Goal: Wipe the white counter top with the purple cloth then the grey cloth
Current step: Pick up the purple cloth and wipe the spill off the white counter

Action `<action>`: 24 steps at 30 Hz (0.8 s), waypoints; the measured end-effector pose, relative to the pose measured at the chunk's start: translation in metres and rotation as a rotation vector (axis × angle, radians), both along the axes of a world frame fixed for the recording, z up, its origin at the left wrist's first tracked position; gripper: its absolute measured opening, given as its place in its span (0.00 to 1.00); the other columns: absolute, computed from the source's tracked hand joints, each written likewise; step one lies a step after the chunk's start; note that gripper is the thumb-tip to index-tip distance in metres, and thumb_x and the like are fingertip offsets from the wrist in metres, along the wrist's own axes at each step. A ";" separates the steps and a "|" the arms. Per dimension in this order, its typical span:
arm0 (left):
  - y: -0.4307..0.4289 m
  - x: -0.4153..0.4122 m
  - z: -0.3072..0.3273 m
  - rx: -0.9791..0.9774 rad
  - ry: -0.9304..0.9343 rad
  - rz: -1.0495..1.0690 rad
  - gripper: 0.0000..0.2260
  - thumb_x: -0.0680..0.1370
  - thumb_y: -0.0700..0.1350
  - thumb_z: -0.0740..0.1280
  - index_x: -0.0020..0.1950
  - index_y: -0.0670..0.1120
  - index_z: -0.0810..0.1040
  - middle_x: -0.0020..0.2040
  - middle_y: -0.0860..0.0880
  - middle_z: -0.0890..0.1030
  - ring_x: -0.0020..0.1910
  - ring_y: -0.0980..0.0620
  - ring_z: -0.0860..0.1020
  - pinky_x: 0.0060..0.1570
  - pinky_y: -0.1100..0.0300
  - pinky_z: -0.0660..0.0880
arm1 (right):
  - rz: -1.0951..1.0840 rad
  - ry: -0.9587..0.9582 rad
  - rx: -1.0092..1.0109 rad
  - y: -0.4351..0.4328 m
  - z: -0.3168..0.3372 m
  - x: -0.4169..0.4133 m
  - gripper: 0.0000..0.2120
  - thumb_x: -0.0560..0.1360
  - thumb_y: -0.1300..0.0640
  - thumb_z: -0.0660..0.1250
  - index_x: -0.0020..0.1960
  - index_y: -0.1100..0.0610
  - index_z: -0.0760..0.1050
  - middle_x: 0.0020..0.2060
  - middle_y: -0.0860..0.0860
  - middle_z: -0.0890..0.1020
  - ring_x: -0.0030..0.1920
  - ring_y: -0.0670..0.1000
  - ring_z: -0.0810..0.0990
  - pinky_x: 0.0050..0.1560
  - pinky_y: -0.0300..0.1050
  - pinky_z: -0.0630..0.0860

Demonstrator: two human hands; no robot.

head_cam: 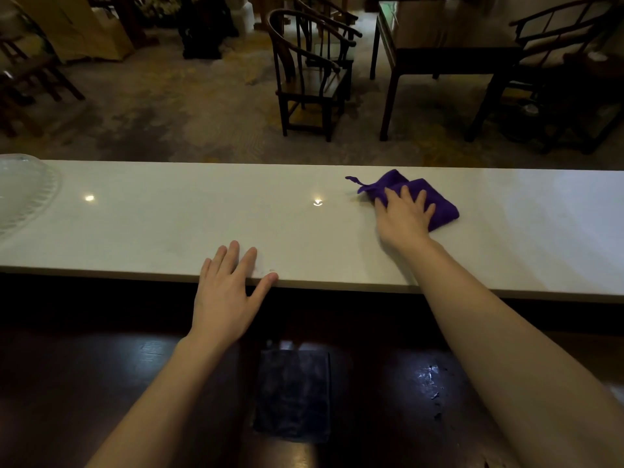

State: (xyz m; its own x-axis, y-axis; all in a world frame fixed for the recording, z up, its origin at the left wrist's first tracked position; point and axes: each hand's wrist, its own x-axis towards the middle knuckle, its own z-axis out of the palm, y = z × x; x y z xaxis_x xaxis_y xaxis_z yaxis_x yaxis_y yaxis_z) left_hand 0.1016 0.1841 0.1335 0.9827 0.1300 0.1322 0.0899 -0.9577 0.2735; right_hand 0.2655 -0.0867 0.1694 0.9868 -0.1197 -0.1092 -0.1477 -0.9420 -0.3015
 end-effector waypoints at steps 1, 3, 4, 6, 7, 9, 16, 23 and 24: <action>0.000 0.000 0.000 0.003 0.000 0.002 0.31 0.79 0.66 0.55 0.75 0.48 0.68 0.78 0.41 0.64 0.78 0.40 0.59 0.76 0.43 0.56 | 0.018 -0.001 0.009 0.008 0.000 0.001 0.22 0.85 0.48 0.53 0.78 0.51 0.61 0.81 0.56 0.58 0.80 0.65 0.49 0.77 0.69 0.45; 0.001 0.000 -0.001 0.008 0.001 0.007 0.31 0.79 0.66 0.55 0.75 0.49 0.68 0.78 0.41 0.64 0.78 0.40 0.59 0.76 0.43 0.56 | 0.057 0.001 0.031 0.023 0.000 0.002 0.23 0.85 0.47 0.53 0.78 0.50 0.61 0.81 0.55 0.57 0.81 0.64 0.48 0.77 0.68 0.44; 0.000 0.001 -0.001 0.004 0.003 0.009 0.31 0.79 0.66 0.55 0.75 0.49 0.68 0.78 0.41 0.65 0.78 0.40 0.59 0.76 0.43 0.56 | 0.080 0.002 0.040 0.030 0.000 0.002 0.23 0.85 0.47 0.52 0.78 0.50 0.61 0.81 0.55 0.57 0.81 0.64 0.47 0.77 0.68 0.44; 0.000 0.001 0.000 -0.007 0.004 0.011 0.31 0.78 0.66 0.55 0.74 0.48 0.69 0.78 0.41 0.65 0.78 0.40 0.59 0.76 0.43 0.56 | 0.134 0.005 0.057 0.044 0.001 0.002 0.23 0.85 0.47 0.52 0.79 0.49 0.60 0.81 0.55 0.57 0.81 0.63 0.47 0.78 0.68 0.44; 0.000 0.001 0.001 -0.011 0.003 0.012 0.31 0.78 0.66 0.55 0.74 0.48 0.69 0.77 0.41 0.65 0.78 0.40 0.59 0.76 0.43 0.56 | 0.166 0.006 0.068 0.050 0.001 0.002 0.23 0.85 0.47 0.52 0.79 0.49 0.59 0.81 0.54 0.57 0.81 0.63 0.47 0.78 0.67 0.43; 0.000 0.001 0.002 -0.019 0.002 0.013 0.32 0.77 0.66 0.55 0.74 0.48 0.69 0.77 0.41 0.65 0.78 0.40 0.60 0.76 0.43 0.56 | 0.237 0.009 0.089 0.065 0.000 0.002 0.24 0.85 0.46 0.52 0.79 0.50 0.59 0.81 0.55 0.57 0.81 0.63 0.46 0.78 0.67 0.43; -0.002 0.001 0.006 -0.032 -0.004 0.010 0.33 0.77 0.66 0.56 0.74 0.47 0.69 0.78 0.41 0.65 0.78 0.41 0.59 0.76 0.44 0.56 | 0.504 0.025 0.110 0.121 -0.003 -0.011 0.24 0.84 0.44 0.53 0.78 0.49 0.63 0.81 0.54 0.58 0.80 0.65 0.47 0.76 0.67 0.42; -0.002 0.004 0.012 -0.091 0.012 0.049 0.37 0.76 0.65 0.63 0.74 0.38 0.63 0.71 0.40 0.73 0.71 0.41 0.69 0.71 0.44 0.65 | 0.769 0.020 0.067 0.129 -0.011 -0.037 0.23 0.83 0.43 0.55 0.77 0.46 0.64 0.82 0.53 0.55 0.81 0.62 0.45 0.77 0.66 0.40; -0.003 0.004 0.011 -0.087 0.001 0.042 0.36 0.76 0.64 0.63 0.72 0.38 0.65 0.69 0.40 0.74 0.70 0.42 0.70 0.71 0.44 0.64 | 0.793 0.007 0.064 0.125 -0.012 -0.042 0.24 0.83 0.43 0.55 0.78 0.46 0.63 0.82 0.53 0.56 0.81 0.62 0.45 0.77 0.65 0.40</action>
